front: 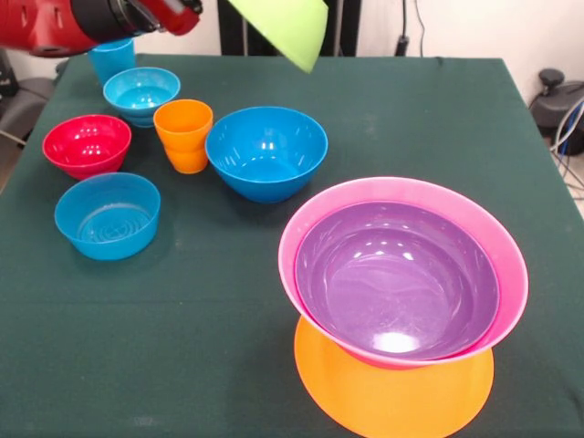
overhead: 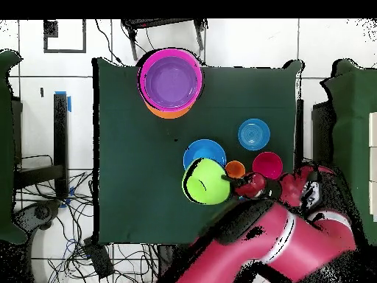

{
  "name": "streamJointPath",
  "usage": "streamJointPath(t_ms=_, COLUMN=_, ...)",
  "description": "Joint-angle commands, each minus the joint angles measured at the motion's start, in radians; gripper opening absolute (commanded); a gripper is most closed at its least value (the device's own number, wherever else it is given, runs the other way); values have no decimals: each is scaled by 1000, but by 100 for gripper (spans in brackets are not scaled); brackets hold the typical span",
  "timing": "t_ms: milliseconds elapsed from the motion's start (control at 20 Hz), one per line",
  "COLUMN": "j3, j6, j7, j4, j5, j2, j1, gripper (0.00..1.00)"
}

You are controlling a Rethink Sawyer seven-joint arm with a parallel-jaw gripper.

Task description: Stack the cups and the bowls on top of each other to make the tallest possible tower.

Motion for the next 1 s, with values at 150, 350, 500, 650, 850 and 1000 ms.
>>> streamJointPath(t_ms=150, j3=682, j6=600, j7=450, j4=429, j5=-99, j2=-161, j1=-239, gripper=0)
streamJointPath(t_ms=350, j3=621, j6=521, j7=443, j4=351, j5=-119, j2=-131, j1=-182, gripper=0)
streamJointPath(t_ms=500, j3=561, j6=470, j7=426, j4=274, j5=-134, j2=-118, j1=-134, gripper=0)
streamJointPath(t_ms=650, j3=499, j6=424, j7=407, j4=200, j5=-147, j2=-108, j1=-89, gripper=0)
streamJointPath(t_ms=850, j3=504, j6=447, j7=402, j4=216, j5=-142, j2=-123, j1=-93, gripper=0)
streamJointPath(t_ms=1000, j3=517, j6=471, j7=398, j4=236, j5=-137, j2=-135, j1=-99, gripper=0)
